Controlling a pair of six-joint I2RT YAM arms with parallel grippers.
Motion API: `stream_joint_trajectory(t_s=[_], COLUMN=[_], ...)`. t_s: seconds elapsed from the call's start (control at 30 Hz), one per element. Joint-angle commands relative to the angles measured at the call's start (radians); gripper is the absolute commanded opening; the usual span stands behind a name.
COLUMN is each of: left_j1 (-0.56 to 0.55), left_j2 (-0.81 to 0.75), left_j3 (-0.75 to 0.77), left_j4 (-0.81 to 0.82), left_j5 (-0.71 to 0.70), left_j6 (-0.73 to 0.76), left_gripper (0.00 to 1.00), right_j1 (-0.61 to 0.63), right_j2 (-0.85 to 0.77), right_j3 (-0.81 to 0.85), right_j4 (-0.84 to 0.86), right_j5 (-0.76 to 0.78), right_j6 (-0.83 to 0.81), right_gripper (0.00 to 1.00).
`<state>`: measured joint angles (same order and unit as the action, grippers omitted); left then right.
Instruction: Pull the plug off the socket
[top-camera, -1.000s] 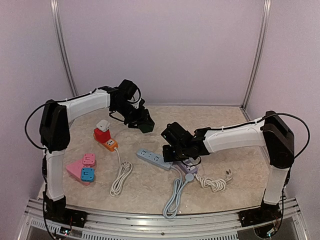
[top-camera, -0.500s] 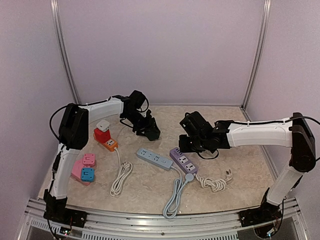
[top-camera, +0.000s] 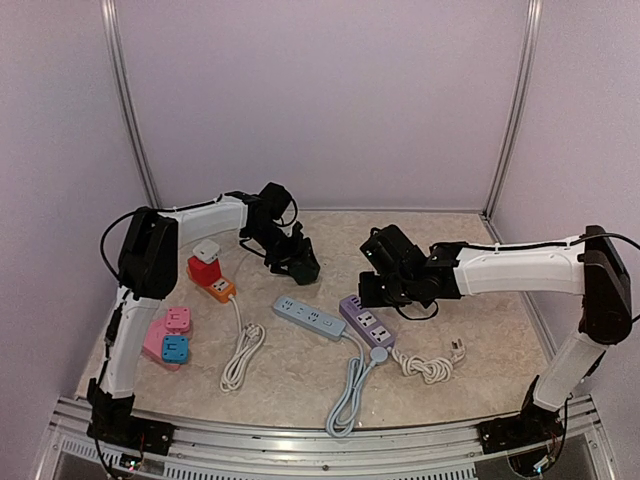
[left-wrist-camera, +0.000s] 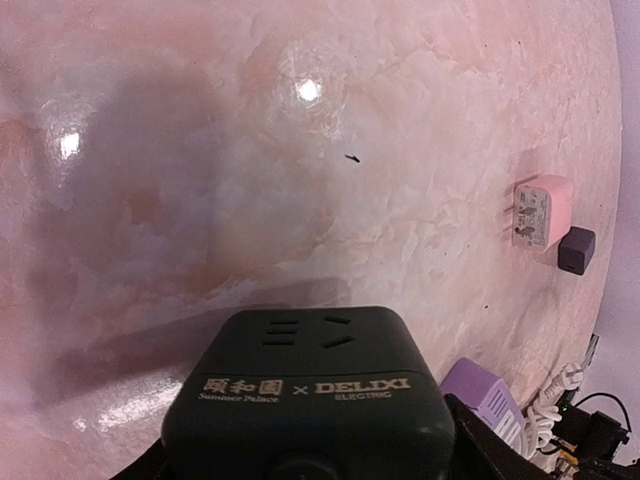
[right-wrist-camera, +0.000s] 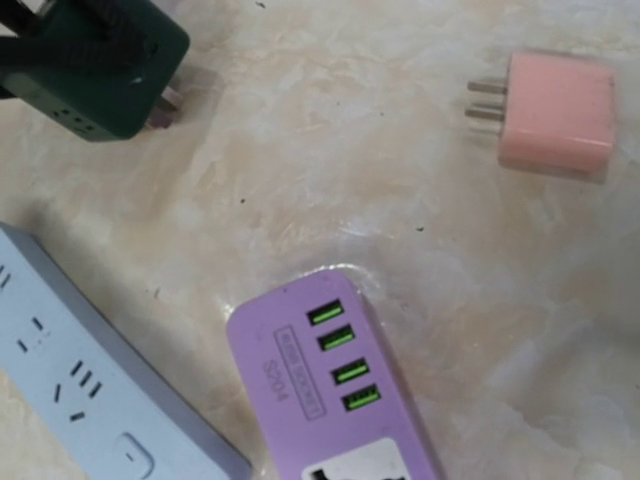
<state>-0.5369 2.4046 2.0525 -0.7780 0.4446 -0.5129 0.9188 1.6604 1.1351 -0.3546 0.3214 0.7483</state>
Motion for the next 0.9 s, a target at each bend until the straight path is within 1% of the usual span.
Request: stream_joint_trajectory(t_s=[0.0,0.03,0.2,0.23,0.27,0.5,0.73,0.8,0.87], left_j1=[0.008,0.008,0.013,0.016,0.019,0.035,0.017,0.011,0.000], left_j2=[0.010,0.008,-0.021,-0.031,-0.037,-0.123,-0.207,-0.220,-0.222], left_j3=[0.021,0.020,0.023,0.022,0.023,0.017,-0.052,-0.073,-0.090], left_j4=[-0.024,-0.026,-0.044,-0.049,-0.056,-0.106,-0.108,-0.108,-0.108], left_j5=[-0.008,-0.012,-0.047,-0.065,-0.075,-0.167,-0.240,-0.246,-0.241], left_j6=[0.032,0.037,0.064,0.069,0.075,0.126,0.147,0.150,0.154], left_gripper=[0.75,0.79,0.90,0.96,0.98,0.99,0.99,0.97,0.92], right_j1=[-0.006,-0.007,-0.006,-0.006,-0.005,-0.006,-0.005,-0.004,-0.005], right_j2=[0.017,0.019,0.024,0.024,0.024,0.034,0.055,0.060,0.066], right_j3=[0.010,0.012,0.019,0.019,0.018,0.011,0.024,0.028,0.029], right_j4=[-0.014,-0.013,-0.014,-0.015,-0.014,-0.006,-0.004,-0.002,0.004], right_j5=[-0.008,-0.011,-0.016,-0.015,-0.016,-0.023,-0.028,-0.030,-0.036], right_j6=[-0.010,-0.010,-0.014,-0.015,-0.014,-0.012,-0.019,-0.021,-0.020], right_gripper=[0.06,0.06,0.06,0.06,0.06,0.06,0.07,0.07,0.07])
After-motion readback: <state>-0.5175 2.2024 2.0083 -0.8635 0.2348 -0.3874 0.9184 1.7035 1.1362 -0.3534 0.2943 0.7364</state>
